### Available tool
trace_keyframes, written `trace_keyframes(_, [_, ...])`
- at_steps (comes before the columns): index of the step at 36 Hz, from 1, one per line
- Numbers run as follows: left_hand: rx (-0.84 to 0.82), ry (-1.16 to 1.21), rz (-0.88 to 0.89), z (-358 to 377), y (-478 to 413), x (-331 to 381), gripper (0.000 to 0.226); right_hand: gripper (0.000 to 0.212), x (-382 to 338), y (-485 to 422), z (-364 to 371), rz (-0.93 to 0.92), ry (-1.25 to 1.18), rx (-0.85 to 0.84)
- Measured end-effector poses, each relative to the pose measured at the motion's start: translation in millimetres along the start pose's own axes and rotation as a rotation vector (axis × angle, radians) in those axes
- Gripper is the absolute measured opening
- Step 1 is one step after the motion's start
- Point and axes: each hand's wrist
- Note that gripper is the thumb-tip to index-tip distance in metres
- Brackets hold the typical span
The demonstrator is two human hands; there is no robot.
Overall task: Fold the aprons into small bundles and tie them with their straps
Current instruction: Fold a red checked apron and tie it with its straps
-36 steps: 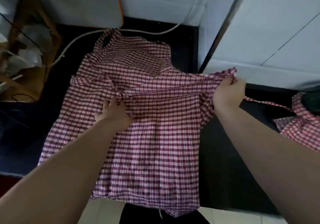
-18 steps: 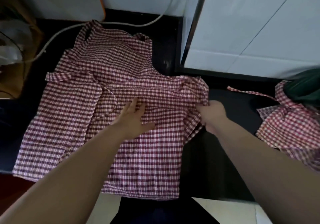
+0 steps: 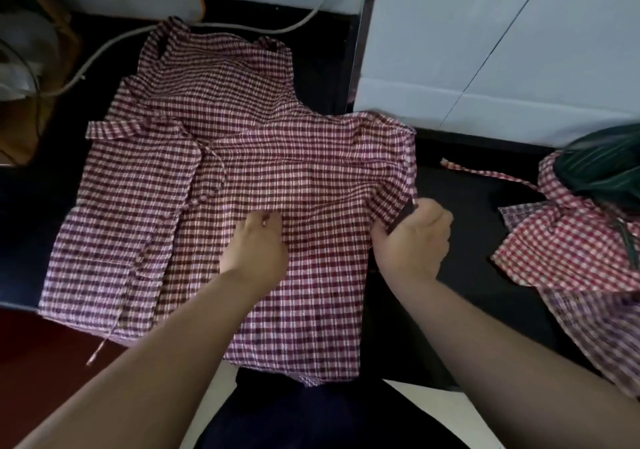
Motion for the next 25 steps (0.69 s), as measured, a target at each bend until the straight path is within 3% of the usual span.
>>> trace_keyframes(4, [-0.129,0.039,0.072,8.3,19.6,0.4,0.069,0.065,5.5,13.2,-4.4,0.062,0.227,-0.105])
trace_keyframes(8, [-0.050,0.213,0.081,21.1,34.4,-10.1,0.065,0.036,2.1,19.1,-7.7,-0.027,0.348,-0.333])
trace_keyframes(11, [0.071,0.278,0.129,25.7,40.3,-23.5,0.051,0.024,-9.7,26.8,-6.0,0.041,0.126,-0.670])
trace_keyframes(14, [0.009,0.226,0.213,25.4,44.4,-38.7,0.043,0.016,-24.7,35.2,6.9,0.294,-0.126,-0.810])
trace_keyframes(16, [-0.023,0.163,0.238,22.0,46.6,-42.1,0.042,0.015,-30.2,40.5,16.2,0.544,-0.286,-0.805])
trace_keyframes(18, [-0.036,0.007,0.246,16.7,50.7,-42.6,0.042,0.025,-29.1,44.5,26.9,0.652,-0.361,-0.717])
trace_keyframes(21, [-0.140,-0.057,0.253,15.9,62.7,-44.4,0.047,0.025,-27.2,55.6,30.2,0.669,-0.390,-0.642])
trace_keyframes(25, [-0.245,0.037,0.238,17.9,73.8,-54.1,0.053,0.028,-19.8,67.3,15.5,0.517,-0.403,-0.497])
Point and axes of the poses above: each hand's wrist, its own y-axis away from the middle knuckle, its own z-axis out of the palm, x = y × z, and after that the axes turned 5 degrees about z, right-handed
